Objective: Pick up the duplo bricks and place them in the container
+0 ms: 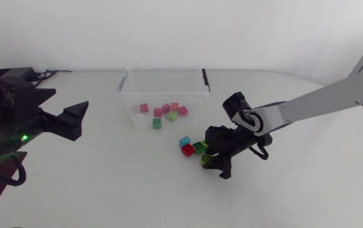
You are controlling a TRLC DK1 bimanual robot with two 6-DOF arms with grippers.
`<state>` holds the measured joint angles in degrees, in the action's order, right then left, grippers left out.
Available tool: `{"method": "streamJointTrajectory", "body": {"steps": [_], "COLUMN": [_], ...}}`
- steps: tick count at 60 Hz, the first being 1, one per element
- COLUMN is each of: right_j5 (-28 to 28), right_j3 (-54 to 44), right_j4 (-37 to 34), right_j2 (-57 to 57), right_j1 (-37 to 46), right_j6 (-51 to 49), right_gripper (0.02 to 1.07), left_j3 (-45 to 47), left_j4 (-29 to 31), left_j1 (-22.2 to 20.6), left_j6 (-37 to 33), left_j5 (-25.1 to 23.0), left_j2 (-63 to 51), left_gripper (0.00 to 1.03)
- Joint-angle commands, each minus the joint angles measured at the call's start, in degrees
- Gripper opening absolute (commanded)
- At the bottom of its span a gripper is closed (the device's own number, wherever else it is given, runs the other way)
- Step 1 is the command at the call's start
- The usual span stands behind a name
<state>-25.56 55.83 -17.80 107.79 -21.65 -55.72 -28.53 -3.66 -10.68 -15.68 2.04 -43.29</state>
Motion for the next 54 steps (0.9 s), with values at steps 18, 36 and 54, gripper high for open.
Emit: {"method": "streamJointTrajectory", "body": {"steps": [18, 36, 54], "right_j5": [1.83, 1.83, 2.97], "right_j3": [-6.09, -3.98, 9.64], "right_j4": [-7.95, -9.80, -4.87], "right_j2": [-17.26, -28.60, -23.32], "right_j1": [-0.15, -0.06, -0.06], "right_j6": [0.62, 6.15, 14.42], "right_gripper": [0.21, 0.21, 0.21], "left_j3": [10.69, 19.48, 24.93], "left_j4": [-3.11, -8.47, -15.94], "left_j1": [4.44, 8.57, 9.97], "left_j6": [0.83, 2.94, 3.47], "left_j5": [0.24, 0.24, 0.24], "left_j2": [14.11, 23.86, 26.24], "left_gripper": [0.99, 0.99, 0.99]}}
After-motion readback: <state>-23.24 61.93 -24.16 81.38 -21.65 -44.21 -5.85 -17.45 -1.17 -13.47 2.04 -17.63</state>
